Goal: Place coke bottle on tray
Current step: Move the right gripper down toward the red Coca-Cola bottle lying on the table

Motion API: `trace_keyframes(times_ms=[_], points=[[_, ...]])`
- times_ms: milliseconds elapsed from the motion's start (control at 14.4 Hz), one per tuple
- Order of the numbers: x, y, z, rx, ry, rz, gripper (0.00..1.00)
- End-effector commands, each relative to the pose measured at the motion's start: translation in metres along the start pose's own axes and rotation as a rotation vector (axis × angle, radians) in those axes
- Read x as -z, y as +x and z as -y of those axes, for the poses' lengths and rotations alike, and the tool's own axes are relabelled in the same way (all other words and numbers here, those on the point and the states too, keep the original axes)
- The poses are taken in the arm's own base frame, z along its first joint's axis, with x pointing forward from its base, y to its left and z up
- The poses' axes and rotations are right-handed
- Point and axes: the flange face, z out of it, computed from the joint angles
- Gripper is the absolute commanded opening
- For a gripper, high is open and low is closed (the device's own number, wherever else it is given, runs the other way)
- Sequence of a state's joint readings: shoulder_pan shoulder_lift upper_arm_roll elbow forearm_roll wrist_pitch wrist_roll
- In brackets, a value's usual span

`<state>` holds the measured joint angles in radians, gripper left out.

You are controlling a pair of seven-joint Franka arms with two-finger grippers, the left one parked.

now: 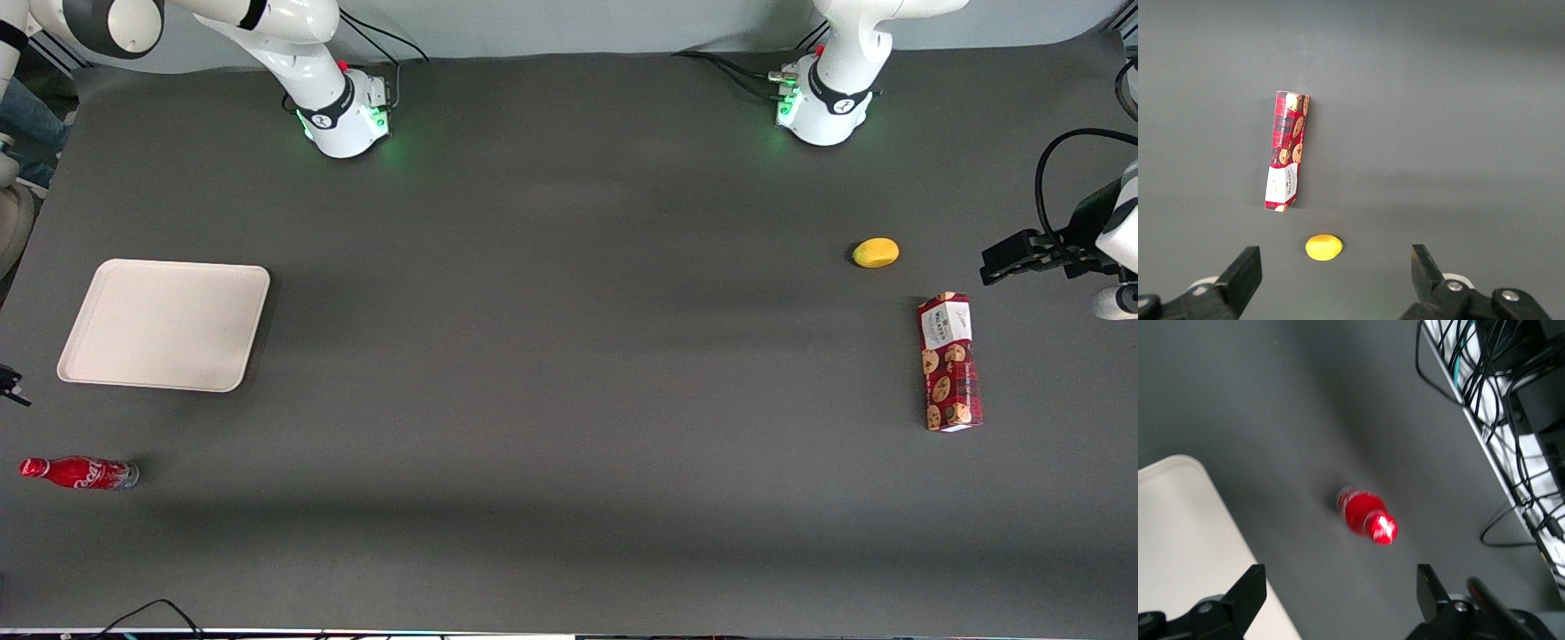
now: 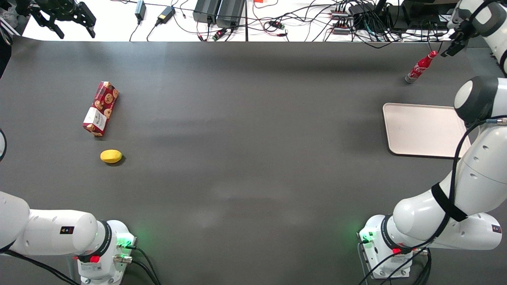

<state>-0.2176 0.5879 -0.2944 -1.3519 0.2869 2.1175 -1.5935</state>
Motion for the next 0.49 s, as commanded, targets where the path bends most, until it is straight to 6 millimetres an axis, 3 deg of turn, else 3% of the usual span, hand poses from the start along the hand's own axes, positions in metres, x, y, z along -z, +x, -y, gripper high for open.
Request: trace_keyframes(times_ms=[0,139,417], points=[[-0.036,0.013,-0.009,0.046,-0.021,-0.035,1.0],[-0.045,0.023,-0.01,0.06,-0.041,-0.046,1.0],[-0.05,0.016,-0.011,0.085,-0.039,-0.042,1.0]])
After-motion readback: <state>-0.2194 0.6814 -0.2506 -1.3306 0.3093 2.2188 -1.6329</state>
